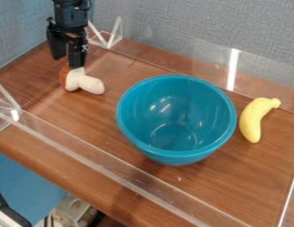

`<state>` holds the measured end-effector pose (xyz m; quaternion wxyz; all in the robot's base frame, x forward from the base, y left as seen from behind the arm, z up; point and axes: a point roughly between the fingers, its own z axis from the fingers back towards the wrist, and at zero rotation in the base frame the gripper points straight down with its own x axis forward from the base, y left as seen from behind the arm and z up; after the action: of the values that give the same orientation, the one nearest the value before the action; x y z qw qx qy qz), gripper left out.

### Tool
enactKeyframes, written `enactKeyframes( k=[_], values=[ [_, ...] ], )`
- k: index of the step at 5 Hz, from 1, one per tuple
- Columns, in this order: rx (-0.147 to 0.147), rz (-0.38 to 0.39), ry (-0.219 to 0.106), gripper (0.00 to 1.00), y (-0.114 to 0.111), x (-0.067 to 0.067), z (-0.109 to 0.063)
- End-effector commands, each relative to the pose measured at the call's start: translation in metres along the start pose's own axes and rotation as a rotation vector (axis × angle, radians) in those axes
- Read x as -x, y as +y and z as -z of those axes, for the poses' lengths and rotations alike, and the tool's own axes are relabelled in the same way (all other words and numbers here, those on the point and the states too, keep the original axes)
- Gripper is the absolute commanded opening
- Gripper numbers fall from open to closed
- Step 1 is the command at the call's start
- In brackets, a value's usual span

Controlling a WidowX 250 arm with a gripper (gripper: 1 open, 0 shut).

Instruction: Remove the mushroom from the blue bowl and put it on the table

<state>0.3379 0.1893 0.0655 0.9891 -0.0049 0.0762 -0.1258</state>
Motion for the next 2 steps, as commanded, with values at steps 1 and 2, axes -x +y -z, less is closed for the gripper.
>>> enactKeyframes(
  k=[1,2],
  values=[
    [-0.077,0.013,-0.086,1.0,0.009,-0.005,-0.034],
    [-0.094,0.015,-0.135,1.0,0.005,0.001,-0.056]
  ],
)
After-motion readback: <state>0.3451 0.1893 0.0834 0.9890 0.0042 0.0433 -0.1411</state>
